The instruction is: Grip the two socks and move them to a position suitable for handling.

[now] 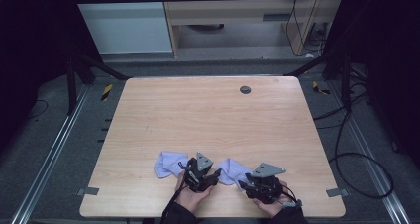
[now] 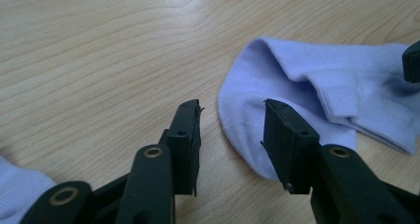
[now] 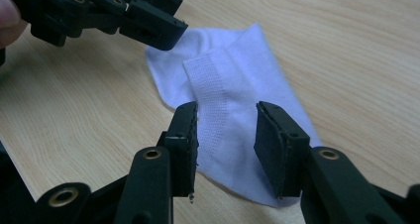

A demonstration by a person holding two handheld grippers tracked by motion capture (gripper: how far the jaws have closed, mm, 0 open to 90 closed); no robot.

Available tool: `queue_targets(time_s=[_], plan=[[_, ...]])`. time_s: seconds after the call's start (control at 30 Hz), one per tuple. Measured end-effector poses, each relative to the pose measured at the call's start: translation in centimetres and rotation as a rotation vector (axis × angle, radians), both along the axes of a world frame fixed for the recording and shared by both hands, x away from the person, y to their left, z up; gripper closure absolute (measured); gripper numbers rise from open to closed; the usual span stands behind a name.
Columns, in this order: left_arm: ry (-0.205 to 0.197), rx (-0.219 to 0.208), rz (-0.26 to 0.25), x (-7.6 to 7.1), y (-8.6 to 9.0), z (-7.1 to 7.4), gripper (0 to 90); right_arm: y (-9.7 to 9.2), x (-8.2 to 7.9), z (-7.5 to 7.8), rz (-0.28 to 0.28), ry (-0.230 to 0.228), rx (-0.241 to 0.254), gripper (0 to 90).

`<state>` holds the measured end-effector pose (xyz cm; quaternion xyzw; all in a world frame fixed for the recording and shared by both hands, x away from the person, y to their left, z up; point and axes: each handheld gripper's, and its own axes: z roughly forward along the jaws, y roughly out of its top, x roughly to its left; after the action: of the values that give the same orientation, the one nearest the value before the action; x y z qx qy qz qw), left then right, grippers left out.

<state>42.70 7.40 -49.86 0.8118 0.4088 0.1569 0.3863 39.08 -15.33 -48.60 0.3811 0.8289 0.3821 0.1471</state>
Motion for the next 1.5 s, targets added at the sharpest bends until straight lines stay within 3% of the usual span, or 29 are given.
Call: queue_targets(time_s=[0.47, 0.63, 0.77, 0.87, 1.0, 1.13, 1.3, 1.5], plan=[[-0.003, 0.016, -0.013, -0.3, -0.8, -0.4, 78.5, 0.8, 0.1, -1.1, 0.039, 0.066, -0.031, 70.6], [0.003, 0.004, -0.012, -0.2, -0.7, -0.5, 84.5, 0.9, 0.2, -1.1, 0.046, 0.078, -0.025, 80.9], [0.005, -0.002, -0.014, -0.2, -0.7, -0.5, 86.6, 0.8, 0.3, -1.0, 0.035, 0.093, -0.022, 84.4], [0.007, -0.003, -0.016, -0.1, -0.6, -0.5, 86.9, 0.6, 0.3, -0.6, 0.035, 0.075, 0.007, 84.8], [0.011, -0.007, -0.022, -0.1, -0.6, -0.5, 87.1, -0.5, 0.4, 1.1, -0.007, 0.005, 0.104, 84.5], [0.011, -0.007, -0.025, 0.0, -0.5, -0.5, 87.1, -1.9, 1.2, 1.9, -0.090, -0.031, 0.157, 84.2], [0.012, -0.010, -0.028, 0.0, -0.5, -0.5, 87.2, -2.9, 2.2, 1.8, -0.154, -0.038, 0.155, 83.9], [0.009, -0.009, -0.027, 0.0, -0.5, -0.6, 87.1, -3.1, 3.9, 1.3, -0.198, -0.040, 0.108, 83.4]])
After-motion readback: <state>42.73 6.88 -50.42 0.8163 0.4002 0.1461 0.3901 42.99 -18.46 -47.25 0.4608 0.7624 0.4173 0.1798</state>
